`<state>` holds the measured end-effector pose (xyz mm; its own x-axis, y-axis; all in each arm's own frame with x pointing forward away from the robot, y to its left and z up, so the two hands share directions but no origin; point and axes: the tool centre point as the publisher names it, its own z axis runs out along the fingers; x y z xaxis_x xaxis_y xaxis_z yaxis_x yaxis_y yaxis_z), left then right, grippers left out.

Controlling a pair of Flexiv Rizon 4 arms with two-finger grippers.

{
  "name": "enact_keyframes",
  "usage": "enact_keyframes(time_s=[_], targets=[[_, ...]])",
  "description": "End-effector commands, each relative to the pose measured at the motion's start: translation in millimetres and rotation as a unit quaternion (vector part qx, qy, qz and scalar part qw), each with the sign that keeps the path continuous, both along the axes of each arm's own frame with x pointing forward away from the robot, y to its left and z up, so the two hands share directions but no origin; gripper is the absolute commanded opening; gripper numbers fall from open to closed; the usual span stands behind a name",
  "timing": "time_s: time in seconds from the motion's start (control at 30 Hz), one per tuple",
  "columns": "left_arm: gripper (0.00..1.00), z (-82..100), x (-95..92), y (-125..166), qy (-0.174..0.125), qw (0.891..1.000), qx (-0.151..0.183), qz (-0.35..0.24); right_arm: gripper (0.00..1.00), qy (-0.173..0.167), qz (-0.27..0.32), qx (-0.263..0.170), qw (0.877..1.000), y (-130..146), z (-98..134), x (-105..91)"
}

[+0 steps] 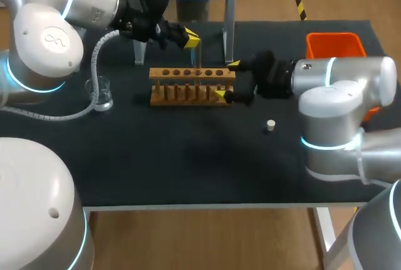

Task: Invert the test tube, pick up the pipette, mount the tip to pipette, aspirate from beaker and dispense into the tube, eject the tip, return the pipette, and cap with the stopper.

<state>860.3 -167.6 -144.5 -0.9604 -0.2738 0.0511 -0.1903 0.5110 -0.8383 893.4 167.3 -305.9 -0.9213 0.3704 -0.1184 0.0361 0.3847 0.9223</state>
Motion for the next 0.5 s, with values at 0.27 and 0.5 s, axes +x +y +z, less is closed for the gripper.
enact_keyframes(time_s=[0.27, 0.5], targets=[[0.00, 1.4, 0.3, 0.6, 0.002, 1.000, 0.002, -0.001, 1.00, -0.005, 0.102, 0.089, 0.991, -24.7, 36.5, -32.8], [0.00, 1.4, 0.3, 0.6, 0.002, 1.000, 0.002, -0.001, 1.00, -0.005, 0.149, 0.124, 0.981, -8.9, 48.8, -40.2]])
